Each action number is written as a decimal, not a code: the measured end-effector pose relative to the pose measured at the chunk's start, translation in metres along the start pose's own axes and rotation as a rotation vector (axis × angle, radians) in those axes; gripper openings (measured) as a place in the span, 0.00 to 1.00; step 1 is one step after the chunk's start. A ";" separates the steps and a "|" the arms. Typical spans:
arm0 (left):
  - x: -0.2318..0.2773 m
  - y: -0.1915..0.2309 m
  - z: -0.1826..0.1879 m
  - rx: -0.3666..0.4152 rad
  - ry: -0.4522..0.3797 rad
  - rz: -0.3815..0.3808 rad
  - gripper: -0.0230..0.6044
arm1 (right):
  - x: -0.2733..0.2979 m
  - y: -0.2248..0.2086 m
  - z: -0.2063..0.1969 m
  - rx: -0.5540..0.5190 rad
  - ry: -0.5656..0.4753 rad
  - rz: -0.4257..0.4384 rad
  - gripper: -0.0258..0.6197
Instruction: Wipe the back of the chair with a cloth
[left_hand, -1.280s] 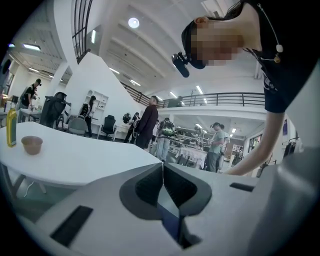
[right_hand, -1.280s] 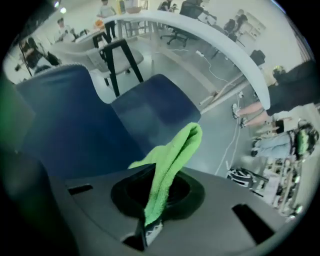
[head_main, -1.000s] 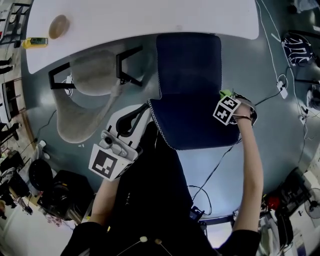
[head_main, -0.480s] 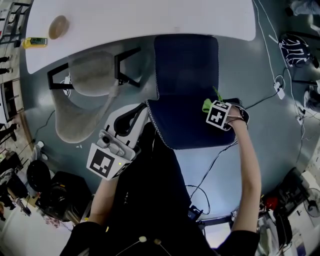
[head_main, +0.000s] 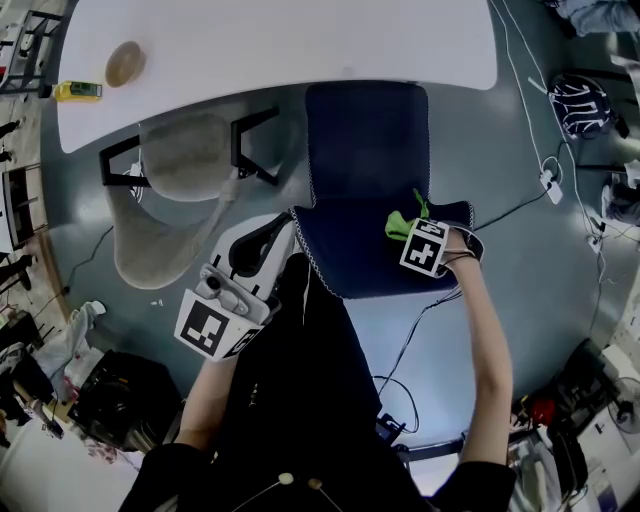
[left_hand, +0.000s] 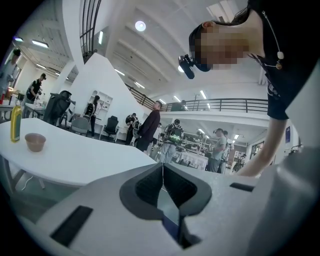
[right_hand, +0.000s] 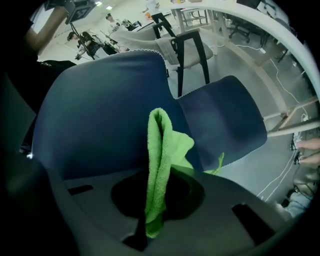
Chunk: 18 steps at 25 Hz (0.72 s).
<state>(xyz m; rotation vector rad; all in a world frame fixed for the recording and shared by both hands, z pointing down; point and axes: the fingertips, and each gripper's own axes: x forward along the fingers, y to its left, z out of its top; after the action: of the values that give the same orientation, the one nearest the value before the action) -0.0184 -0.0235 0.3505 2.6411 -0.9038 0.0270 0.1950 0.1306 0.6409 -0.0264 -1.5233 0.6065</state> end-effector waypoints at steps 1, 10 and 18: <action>0.000 -0.001 0.002 0.000 -0.002 -0.001 0.05 | -0.002 0.003 0.003 -0.009 -0.005 -0.001 0.07; -0.007 -0.005 0.018 0.013 -0.016 -0.006 0.05 | -0.035 0.049 0.052 -0.102 -0.141 0.062 0.07; -0.008 -0.007 0.043 0.040 -0.049 -0.010 0.05 | -0.070 0.094 0.081 -0.209 -0.202 0.090 0.07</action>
<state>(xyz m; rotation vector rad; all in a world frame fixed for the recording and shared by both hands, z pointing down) -0.0249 -0.0273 0.3072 2.6943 -0.9146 -0.0224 0.0912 0.1558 0.5468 -0.2001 -1.7849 0.5313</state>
